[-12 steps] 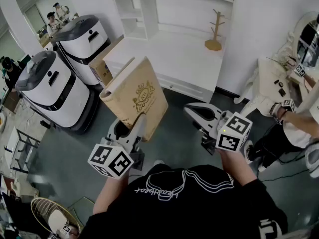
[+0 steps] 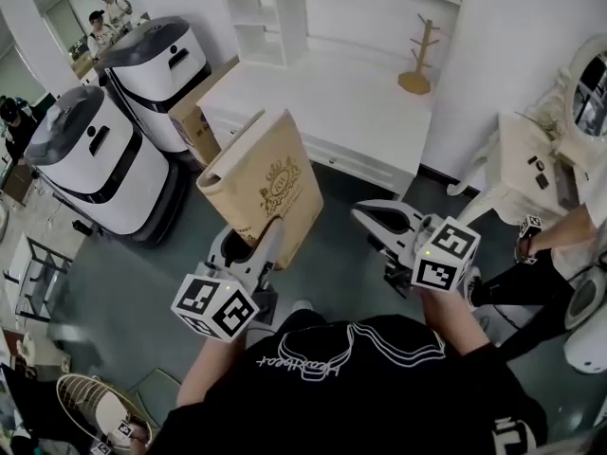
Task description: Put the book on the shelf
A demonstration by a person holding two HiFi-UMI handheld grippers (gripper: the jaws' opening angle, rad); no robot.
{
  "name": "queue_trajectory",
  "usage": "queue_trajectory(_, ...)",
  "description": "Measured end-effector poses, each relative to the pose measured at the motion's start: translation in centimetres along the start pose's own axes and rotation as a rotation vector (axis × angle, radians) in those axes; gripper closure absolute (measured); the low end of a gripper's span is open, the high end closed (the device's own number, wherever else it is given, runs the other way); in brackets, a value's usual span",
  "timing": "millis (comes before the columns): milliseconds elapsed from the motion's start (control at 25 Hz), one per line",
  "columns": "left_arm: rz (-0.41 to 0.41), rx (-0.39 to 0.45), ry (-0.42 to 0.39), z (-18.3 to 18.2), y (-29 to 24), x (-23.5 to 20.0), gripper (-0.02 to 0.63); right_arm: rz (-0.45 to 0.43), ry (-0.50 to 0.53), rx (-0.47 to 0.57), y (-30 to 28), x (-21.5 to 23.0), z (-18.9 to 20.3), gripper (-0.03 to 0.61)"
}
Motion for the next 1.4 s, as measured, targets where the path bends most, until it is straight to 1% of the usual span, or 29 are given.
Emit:
queue_trajectory(120, -0.010, -0.020, 0.031, 0.8, -0.3, -2.0, 0.411, -0.007, -0.023, -0.040, -2.0, 0.6, 0.7, 0.572)
queue_trajectory(320, -0.017, -0.048, 0.070, 1.8, -1.7, -6.0, 0.411, 0.011, -0.082, -0.042, -5.7, 3.1, 0.5, 0.572)
queue_trajectory(480, -0.020, -0.065, 0.086, 2.4, -3.2, -9.4, 0.411, 0.030, -0.112, -0.065, -8.8, 5.2, 0.6, 0.572)
queue_trajectory(640, -0.027, -0.075, 0.087, 2.6, -4.1, -12.2, 0.411, 0.031, -0.121, -0.077, -11.5, 6.4, 0.3, 0.572)
queue_trajectory(920, -0.029, -0.070, 0.095, 0.6, -4.9, -19.3, 0.413, 0.045, -0.122, -0.082, -18.7, 7.5, -1.9, 0.572)
queue_trajectory(1160, -0.023, -0.053, 0.078, -0.4, -5.4, -21.9, 0.412, 0.054, -0.109, -0.071, -21.4, 8.0, -2.7, 0.572)
queue_trajectory(1400, -0.029, -0.050, 0.045, -1.0, -7.5, -23.9, 0.413, 0.059, -0.105, -0.062, -22.8, 10.0, -3.7, 0.572)
Point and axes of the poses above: the fingertips, and each gripper's own axes: y backward along the fingers, x to its right, z out of its underside, the point moved 5 cm from there along y, backward along the fingers, and after that the axes turned 12 degrees about -y, right-handed, at the moved point
